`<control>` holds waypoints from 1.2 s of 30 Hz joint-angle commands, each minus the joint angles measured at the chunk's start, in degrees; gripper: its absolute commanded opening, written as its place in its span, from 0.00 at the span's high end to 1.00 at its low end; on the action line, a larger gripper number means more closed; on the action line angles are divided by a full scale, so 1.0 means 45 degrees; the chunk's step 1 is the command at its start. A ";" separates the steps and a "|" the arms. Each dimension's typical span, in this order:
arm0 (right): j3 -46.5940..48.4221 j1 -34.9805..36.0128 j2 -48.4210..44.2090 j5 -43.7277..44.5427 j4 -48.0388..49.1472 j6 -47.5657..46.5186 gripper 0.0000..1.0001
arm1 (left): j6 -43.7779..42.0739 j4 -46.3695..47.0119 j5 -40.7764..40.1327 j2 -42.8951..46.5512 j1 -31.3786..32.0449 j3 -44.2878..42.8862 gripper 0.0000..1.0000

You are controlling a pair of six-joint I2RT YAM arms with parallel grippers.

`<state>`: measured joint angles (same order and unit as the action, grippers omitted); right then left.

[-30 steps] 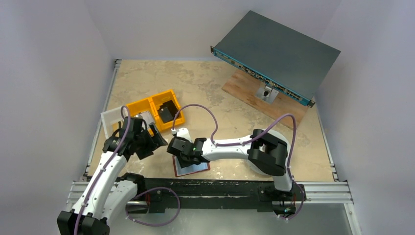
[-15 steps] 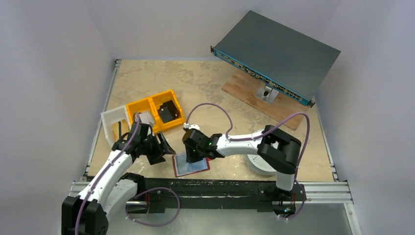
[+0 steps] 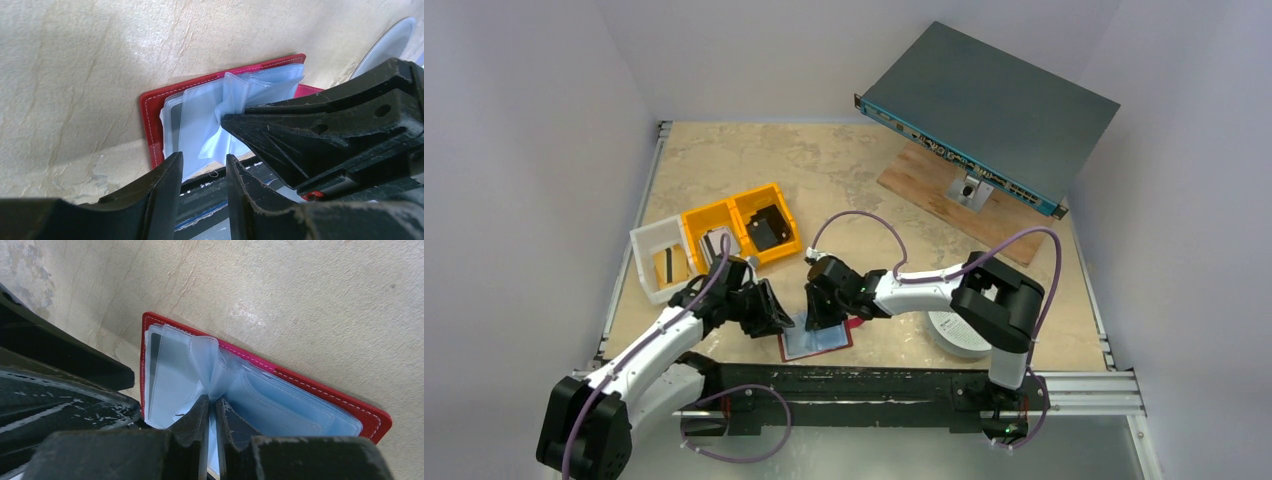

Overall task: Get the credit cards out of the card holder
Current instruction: Remove the credit card from the card holder.

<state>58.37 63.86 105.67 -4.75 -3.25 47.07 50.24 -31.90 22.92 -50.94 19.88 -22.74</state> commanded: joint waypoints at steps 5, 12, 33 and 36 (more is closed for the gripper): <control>-0.0736 -0.0058 0.0499 0.0236 -0.0287 -0.0106 0.94 | 0.0008 0.1100 -0.0651 -0.1185 0.0767 0.0092 0.65; -0.0924 -0.0107 0.0464 0.0122 -0.0102 -0.0051 0.94 | 0.0008 0.1876 -0.0712 -0.1867 0.1075 0.0344 0.65; -0.0959 -0.0181 0.0432 -0.0161 0.0112 0.0028 0.93 | 0.0752 0.2800 -0.0904 -0.2610 0.1851 0.0179 0.85; -0.0916 -0.0258 0.0148 -0.0258 0.0115 0.0031 0.89 | 0.0770 0.2189 -0.1476 -0.2344 0.1852 0.0052 0.98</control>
<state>56.01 62.61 105.06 -7.22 0.27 47.62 53.45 -20.36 20.23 -62.59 27.90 -21.93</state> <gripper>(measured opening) 0.084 0.089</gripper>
